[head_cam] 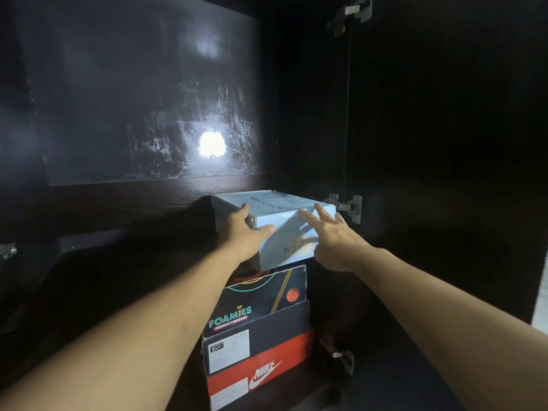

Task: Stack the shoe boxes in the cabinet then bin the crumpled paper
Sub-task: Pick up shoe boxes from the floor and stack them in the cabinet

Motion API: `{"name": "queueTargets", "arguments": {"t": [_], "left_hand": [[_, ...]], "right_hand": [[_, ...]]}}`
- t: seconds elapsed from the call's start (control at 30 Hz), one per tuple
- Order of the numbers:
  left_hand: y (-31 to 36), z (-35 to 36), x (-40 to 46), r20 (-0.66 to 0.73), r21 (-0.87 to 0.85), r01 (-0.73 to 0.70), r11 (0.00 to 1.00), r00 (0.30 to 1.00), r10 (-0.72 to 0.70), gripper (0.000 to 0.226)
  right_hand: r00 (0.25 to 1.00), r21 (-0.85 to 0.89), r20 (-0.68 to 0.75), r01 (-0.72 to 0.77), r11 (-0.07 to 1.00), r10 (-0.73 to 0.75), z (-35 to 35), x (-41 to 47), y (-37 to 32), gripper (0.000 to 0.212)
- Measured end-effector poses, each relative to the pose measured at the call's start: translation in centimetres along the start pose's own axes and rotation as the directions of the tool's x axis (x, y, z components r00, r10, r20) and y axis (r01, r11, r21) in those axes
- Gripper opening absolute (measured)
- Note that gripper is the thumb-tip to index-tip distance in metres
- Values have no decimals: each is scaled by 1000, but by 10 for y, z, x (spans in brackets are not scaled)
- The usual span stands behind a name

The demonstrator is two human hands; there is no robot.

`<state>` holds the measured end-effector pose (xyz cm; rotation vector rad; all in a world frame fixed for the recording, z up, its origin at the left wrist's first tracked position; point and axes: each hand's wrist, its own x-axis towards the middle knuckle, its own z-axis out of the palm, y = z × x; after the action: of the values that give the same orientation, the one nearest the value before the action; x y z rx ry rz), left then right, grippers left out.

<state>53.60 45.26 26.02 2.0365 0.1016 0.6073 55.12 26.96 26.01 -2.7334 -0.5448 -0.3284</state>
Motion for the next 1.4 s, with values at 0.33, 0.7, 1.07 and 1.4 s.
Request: {"name": "queueTargets", "arguments": {"t": [0.33,0.7,1.07,1.4], "left_hand": [[-9,9,35,18,205,-38,978,999,35,83],[-10,22,42,92,382,30,924,993,-70,98],[6,68,-69,57,498,-58,865,998,34,72],[65,164,-231,737,354,-176,919,657,-158,76]], "right_hand": [[999,-35,2,46,998,-46,10,41,7,90],[999,-20,7,37,999,-36,11,48,15,83],[976,46,79,-207,977,203,-19,-94,68,73],[881,-4,165,-449,893,444,-40,-285,136,46]]}}
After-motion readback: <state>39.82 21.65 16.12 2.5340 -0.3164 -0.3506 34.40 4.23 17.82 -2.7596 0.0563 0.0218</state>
